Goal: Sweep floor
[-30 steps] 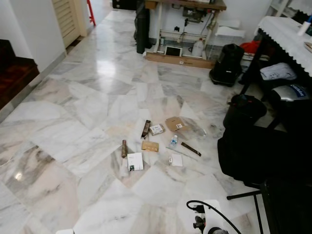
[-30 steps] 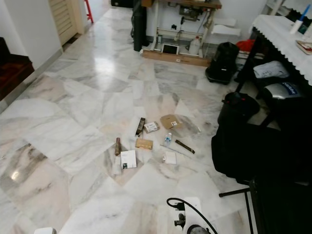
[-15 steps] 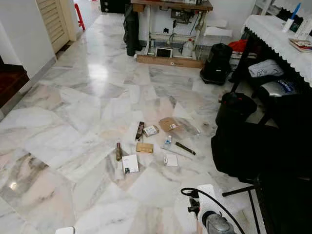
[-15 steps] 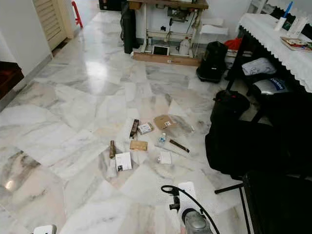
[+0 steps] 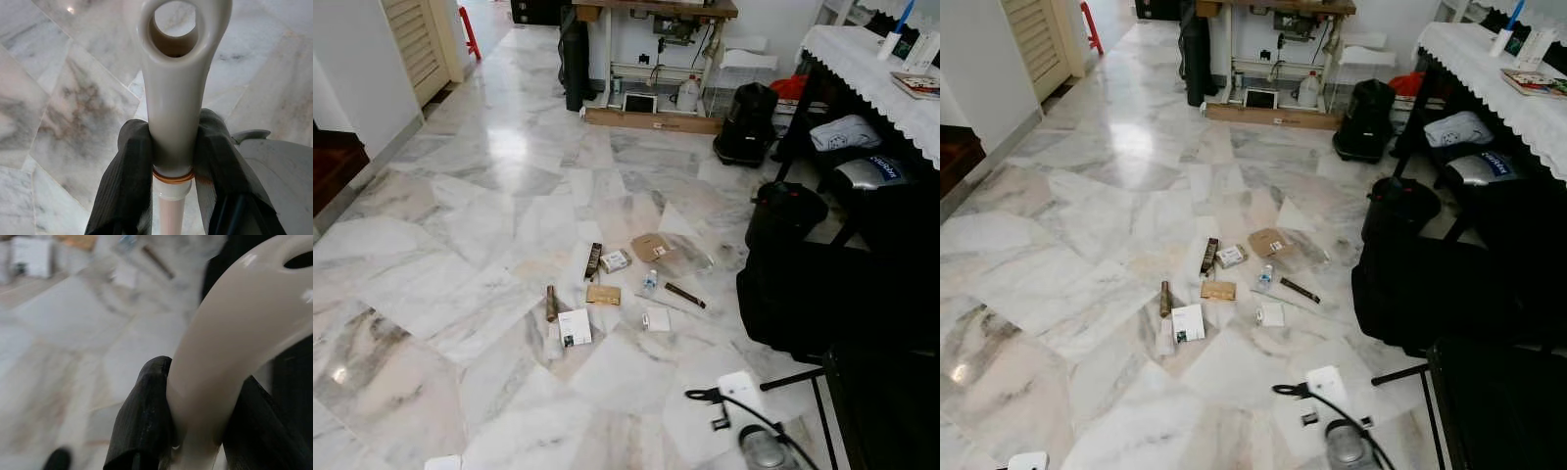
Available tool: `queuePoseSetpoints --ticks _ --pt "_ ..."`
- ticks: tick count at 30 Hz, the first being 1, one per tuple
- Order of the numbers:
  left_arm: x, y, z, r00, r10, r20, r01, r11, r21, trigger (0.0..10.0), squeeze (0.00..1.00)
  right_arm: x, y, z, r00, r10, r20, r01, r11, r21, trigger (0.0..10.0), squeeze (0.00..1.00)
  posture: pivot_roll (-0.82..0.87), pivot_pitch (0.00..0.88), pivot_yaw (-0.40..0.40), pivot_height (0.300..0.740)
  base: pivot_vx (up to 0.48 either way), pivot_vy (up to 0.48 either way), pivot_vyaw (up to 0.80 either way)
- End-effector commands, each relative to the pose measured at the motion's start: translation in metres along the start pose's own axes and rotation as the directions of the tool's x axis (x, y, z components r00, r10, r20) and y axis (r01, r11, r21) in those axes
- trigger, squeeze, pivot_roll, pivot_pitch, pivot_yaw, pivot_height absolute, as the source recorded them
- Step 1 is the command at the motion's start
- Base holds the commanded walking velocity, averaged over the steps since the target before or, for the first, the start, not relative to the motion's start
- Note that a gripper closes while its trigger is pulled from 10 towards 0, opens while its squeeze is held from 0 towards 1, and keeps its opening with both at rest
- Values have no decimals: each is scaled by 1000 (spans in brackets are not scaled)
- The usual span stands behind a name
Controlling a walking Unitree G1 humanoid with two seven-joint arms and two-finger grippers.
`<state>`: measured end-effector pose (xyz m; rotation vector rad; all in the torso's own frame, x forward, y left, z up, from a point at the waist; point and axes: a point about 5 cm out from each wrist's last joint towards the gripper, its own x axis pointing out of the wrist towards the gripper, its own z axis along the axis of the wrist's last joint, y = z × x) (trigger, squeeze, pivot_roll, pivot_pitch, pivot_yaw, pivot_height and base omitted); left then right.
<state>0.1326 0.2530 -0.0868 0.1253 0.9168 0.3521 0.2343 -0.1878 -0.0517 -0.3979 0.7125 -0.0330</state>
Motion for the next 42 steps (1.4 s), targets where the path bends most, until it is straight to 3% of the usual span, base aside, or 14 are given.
queuePoseSetpoints --ticks 1,4,7,9,12,13,15,16,23,24,29,34,38,42 --pt "0 5 5 998 36 50 -39 997 60 10000 0 4 -4 24 993 -38 108 37 999 5 10000 0 9 30 -115 740 0 0 0" --pt "5 37 49 958 118 260 -141 987 71 10000 0 6 -5 50 974 -47 220 37 998 53 10000 0 10 31 -117 740 0 0 0" --pt "4 47 72 920 147 363 -171 985 36 10000 0 6 -2 62 964 -33 264 16 998 65 10000 0 10 35 -119 740 0 0 0" --pt "-2 52 103 848 166 503 -193 981 2 10000 0 5 1 74 951 -21 310 -9 995 95 10000 0 17 37 -124 740 0 0 0" --pt "-7 55 123 794 183 580 -188 981 -52 10000 0 4 2 83 939 -23 344 -17 993 113 10000 0 18 37 -127 740 0 0 0" --pt "-12 57 137 753 190 630 -173 981 -88 10000 0 3 1 88 929 -35 369 -12 992 126 10000 0 19 39 -128 740 0 0 0" --pt "-14 57 142 736 189 650 -167 981 -97 10000 0 3 0 91 924 -43 380 -8 991 132 10000 0 19 39 -128 740 0 0 0" --pt "-20 55 155 698 178 694 -142 984 -109 10000 0 2 -4 98 908 -68 414 7 989 148 10000 0 16 40 -128 740 0 0 0" --pt "-41 41 196 587 137 798 -60 990 -125 10000 0 -9 -23 141 791 -175 586 83 980 181 10000 0 10 41 -129 740 0 0 0" --pt "-41 41 196 587 137 798 -60 990 -125 10000 0 -9 -23 141 791 -175 586 83 980 181 10000 0 10 41 -129 740 0 0 0" --pt "-52 26 217 547 82 833 8 995 -103 10000 0 -25 -25 187 674 -183 716 32 975 219 10000 0 10 49 -130 740 0 0 0" --pt "-57 17 221 538 45 842 47 995 -84 10000 0 -27 -21 196 679 -181 711 -28 962 271 10000 0 12 53 -131 740 0 0 0" --pt "-68 10 234 485 55 873 94 989 -114 10000 0 -24 -14 192 719 -184 670 -112 921 373 10000 0 21 61 -137 740 0 0 0" --pt "-77 8 246 441 73 895 110 985 -135 10000 0 -26 -14 191 721 -184 667 -123 915 385 10000 0 20 62 -140 740 0 0 0"
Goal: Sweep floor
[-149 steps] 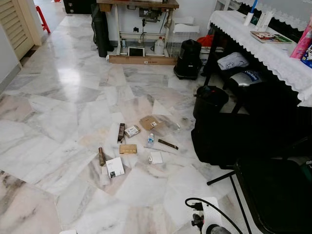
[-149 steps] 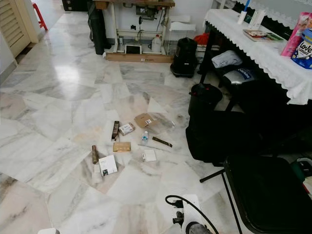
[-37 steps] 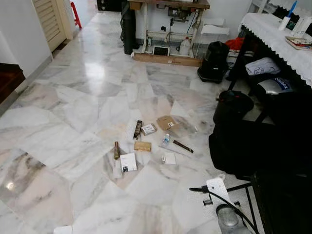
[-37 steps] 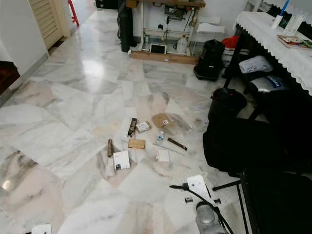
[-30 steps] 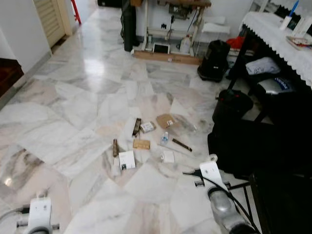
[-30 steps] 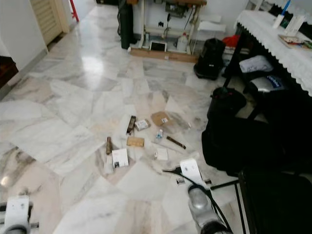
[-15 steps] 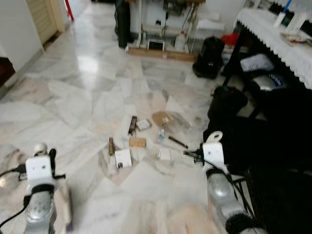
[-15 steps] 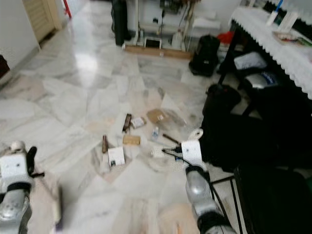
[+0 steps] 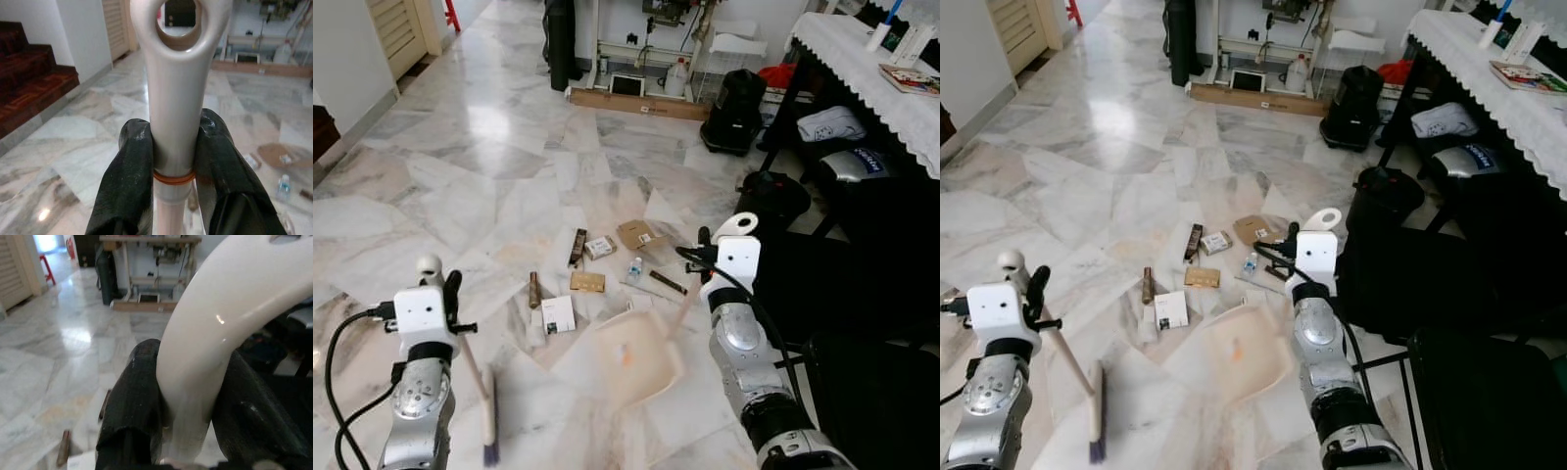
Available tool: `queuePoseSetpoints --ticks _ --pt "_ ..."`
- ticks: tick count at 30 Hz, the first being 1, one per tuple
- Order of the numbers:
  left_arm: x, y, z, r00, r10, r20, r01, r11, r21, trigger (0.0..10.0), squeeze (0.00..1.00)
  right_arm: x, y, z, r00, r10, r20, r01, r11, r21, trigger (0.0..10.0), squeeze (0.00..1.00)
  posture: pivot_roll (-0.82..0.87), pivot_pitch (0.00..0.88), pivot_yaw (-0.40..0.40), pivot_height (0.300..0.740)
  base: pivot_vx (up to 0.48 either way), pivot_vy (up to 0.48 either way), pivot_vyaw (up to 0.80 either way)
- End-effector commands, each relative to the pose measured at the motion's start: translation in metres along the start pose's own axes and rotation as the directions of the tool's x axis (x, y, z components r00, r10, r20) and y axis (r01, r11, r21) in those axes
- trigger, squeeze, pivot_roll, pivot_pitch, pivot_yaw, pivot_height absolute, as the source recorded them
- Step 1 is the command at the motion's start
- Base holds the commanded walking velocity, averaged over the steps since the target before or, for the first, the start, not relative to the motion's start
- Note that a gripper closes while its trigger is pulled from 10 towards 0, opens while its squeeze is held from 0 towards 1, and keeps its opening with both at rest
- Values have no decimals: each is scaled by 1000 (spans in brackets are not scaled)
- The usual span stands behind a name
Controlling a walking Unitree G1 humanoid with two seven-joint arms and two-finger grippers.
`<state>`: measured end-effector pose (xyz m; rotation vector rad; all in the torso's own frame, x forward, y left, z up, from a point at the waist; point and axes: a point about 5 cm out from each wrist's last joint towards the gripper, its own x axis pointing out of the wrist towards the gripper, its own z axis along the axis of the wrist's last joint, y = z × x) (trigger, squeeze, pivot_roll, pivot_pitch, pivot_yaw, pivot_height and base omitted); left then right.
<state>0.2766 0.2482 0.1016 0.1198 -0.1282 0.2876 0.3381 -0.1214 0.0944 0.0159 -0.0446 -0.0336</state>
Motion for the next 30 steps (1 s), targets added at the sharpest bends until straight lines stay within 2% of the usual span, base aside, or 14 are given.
queuePoseSetpoints --ticks 1,3,10,13,24,30 --pt "10 -7 25 995 -3 104 5 1000 -15 10000 0 1 -9 6 999 -25 26 26 1000 -13 10000 0 21 62 -139 740 0 0 0" --pt "14 -14 35 991 -23 134 25 1000 -14 10000 0 0 -10 4 999 -26 22 27 1000 -13 10000 0 22 67 -139 740 0 0 0" --pt "19 -22 44 986 -63 155 68 997 -23 10000 0 -6 -12 -4 999 -38 -5 38 999 0 10000 0 42 73 -118 740 0 0 0" --pt "22 -29 45 981 -127 147 130 992 -7 10000 0 -7 -13 -7 999 -50 -19 50 999 6 10000 0 47 75 -95 740 0 0 0" --pt "33 -31 50 978 -165 131 166 986 1 10000 0 -9 -4 -13 999 -34 -34 34 999 23 10000 0 74 71 -14 740 0 0 0" --pt "37 -31 51 975 -182 126 182 983 12 10000 0 -8 -2 -11 999 -39 -28 40 999 37 10000 0 69 56 -6 740 0 0 0"
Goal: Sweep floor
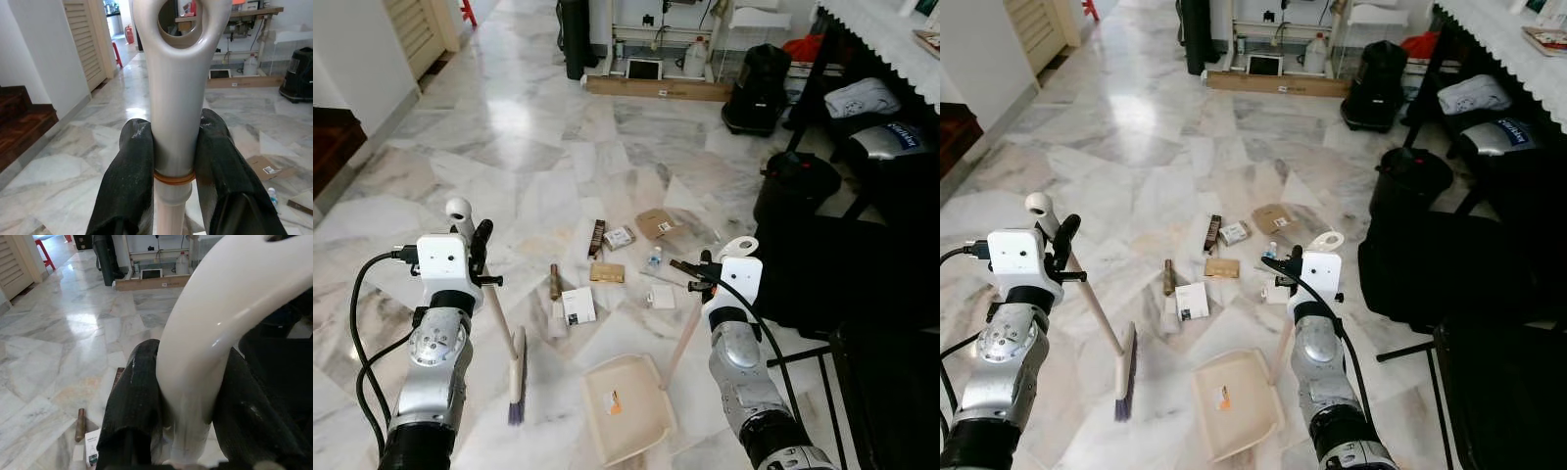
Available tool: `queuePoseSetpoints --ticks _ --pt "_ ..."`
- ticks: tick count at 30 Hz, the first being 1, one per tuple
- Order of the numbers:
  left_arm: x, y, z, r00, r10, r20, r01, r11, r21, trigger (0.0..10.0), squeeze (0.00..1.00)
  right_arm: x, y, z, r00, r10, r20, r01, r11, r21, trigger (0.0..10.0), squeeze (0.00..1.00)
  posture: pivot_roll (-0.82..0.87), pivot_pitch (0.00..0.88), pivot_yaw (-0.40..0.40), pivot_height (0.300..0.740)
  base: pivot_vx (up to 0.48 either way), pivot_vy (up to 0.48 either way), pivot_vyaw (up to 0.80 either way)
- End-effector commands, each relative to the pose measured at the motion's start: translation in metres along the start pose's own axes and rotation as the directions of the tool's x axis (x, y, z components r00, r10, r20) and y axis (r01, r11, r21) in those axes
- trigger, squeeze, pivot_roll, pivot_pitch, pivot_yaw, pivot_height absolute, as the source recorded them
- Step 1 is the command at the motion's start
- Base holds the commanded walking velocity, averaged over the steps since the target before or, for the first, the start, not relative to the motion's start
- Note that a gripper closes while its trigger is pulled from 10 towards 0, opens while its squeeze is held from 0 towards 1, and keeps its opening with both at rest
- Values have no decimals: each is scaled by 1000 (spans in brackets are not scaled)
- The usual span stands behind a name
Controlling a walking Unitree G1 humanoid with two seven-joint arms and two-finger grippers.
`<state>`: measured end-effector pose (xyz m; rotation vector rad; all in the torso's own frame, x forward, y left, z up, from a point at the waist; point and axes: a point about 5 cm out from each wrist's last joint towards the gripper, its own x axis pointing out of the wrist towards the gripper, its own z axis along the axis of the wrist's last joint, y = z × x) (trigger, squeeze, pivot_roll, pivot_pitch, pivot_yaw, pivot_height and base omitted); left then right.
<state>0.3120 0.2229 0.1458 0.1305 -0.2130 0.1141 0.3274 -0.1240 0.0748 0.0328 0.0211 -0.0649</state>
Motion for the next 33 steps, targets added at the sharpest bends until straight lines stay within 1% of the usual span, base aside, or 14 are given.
queuePoseSetpoints --ticks 1,5,6,8,13,14,16,20,25,27,33 --pt "6 -1 8 999 -18 33 17 1000 13 10000 0 4 3 9 999 2 44 -4 999 31 10000 0 69 53 -9 740 0 0 0" --pt "8 -3 9 999 -13 38 12 1000 4 10000 0 5 7 13 998 29 61 -32 998 47 10000 0 66 40 -23 740 0 0 0" --pt "8 -4 8 999 -7 38 7 1000 0 10000 0 5 9 15 997 39 67 -45 995 87 10000 0 65 36 -27 740 0 0 0" --pt "8 -4 8 999 -2 37 2 1000 -1 10000 0 5 11 17 996 52 74 -61 991 122 10000 0 65 32 -30 740 0 0 0" --pt "7 -1 6 1000 8 29 -8 1000 -7 10000 0 7 15 21 994 63 86 -74 988 133 10000 0 60 29 -37 740 0 0 0" --pt "6 1 6 999 18 27 -18 1000 -15 10000 0 7 15 23 994 58 92 -72 986 151 10000 0 58 28 -38 740 0 0 0" --pt "6 1 6 999 21 29 -20 1000 -18 10000 0 8 15 24 994 54 95 -68 985 158 10000 0 55 28 -41 740 0 0 0" --pt "6 -1 7 999 18 33 -18 1000 -23 10000 0 9 11 25 995 36 94 -49 989 142 10000 0 51 29 -49 740 0 0 0" --pt "4 -3 6 999 18 34 -16 999 -32 10000 0 9 6 26 994 40 102 -51 993 107 10000 0 42 25 -54 740 0 0 0" --pt "2 -2 5 999 23 29 -22 999 -39 10000 0 8 4 27 993 40 113 -50 994 92 10000 0 37 21 -57 740 0 0 0" --pt "-9 0 -5 1000 27 -6 -27 999 -36 10000 0 6 -6 27 993 2 117 -15 994 111 10000 0 33 34 -68 740 0 0 0"
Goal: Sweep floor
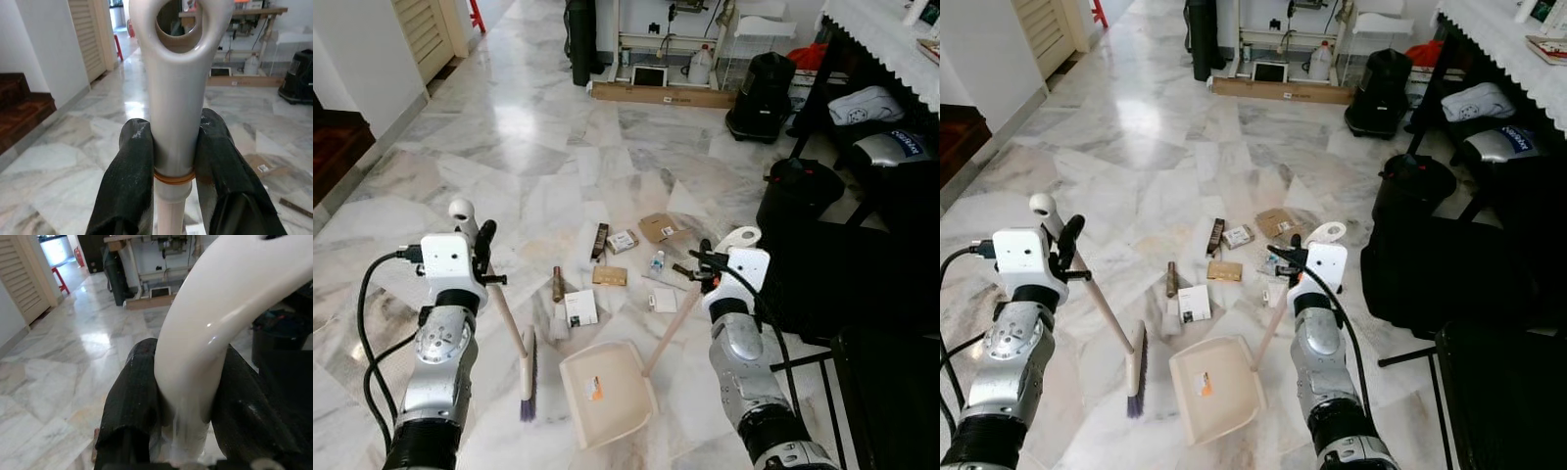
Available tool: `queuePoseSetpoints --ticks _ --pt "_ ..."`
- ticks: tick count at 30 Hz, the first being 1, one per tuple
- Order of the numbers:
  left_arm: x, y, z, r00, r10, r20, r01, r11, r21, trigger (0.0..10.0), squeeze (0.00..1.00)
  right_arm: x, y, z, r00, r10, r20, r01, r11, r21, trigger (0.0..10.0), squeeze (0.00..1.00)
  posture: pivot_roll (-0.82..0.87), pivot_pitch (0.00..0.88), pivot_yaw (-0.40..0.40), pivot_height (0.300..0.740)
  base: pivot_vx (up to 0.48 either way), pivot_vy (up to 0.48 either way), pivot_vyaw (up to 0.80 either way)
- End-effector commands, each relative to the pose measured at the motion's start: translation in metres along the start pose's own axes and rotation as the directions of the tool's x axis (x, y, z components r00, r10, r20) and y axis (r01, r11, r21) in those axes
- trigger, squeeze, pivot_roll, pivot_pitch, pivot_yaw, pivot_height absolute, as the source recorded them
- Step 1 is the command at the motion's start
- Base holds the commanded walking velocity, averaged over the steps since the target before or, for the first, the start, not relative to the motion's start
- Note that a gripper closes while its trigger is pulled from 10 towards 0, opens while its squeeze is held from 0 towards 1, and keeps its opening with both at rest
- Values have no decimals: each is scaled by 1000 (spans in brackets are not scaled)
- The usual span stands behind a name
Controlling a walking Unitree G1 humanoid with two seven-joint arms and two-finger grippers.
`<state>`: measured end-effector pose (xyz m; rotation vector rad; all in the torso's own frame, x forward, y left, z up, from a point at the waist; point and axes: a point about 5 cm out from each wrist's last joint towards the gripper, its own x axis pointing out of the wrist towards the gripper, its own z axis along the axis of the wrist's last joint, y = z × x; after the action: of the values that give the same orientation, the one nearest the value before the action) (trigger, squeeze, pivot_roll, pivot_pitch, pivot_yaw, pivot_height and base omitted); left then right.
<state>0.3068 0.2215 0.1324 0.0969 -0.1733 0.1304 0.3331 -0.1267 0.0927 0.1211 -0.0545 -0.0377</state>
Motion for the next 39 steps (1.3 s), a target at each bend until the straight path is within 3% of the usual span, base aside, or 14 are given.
queuePoseSetpoints --ticks 1,7,26,39 --pt "-1 2 6 999 9 37 -9 1000 -7 10000 0 1 -3 9 999 -20 46 19 1000 21 10000 0 33 34 -68 740 0 0 0" --pt "-11 5 1 1000 16 17 -16 1000 -4 10000 0 0 -12 8 998 -40 39 39 999 16 10000 0 29 37 -78 740 0 0 0" --pt "-13 4 2 1000 16 12 -16 1000 -5 10000 0 0 -5 11 999 -13 48 12 1000 9 10000 0 53 59 -90 740 0 0 0" --pt "-26 21 8 996 89 20 -90 996 21 10000 0 3 -1 12 1000 23 20 -24 1000 11 10000 0 119 111 -155 740 0 0 0"
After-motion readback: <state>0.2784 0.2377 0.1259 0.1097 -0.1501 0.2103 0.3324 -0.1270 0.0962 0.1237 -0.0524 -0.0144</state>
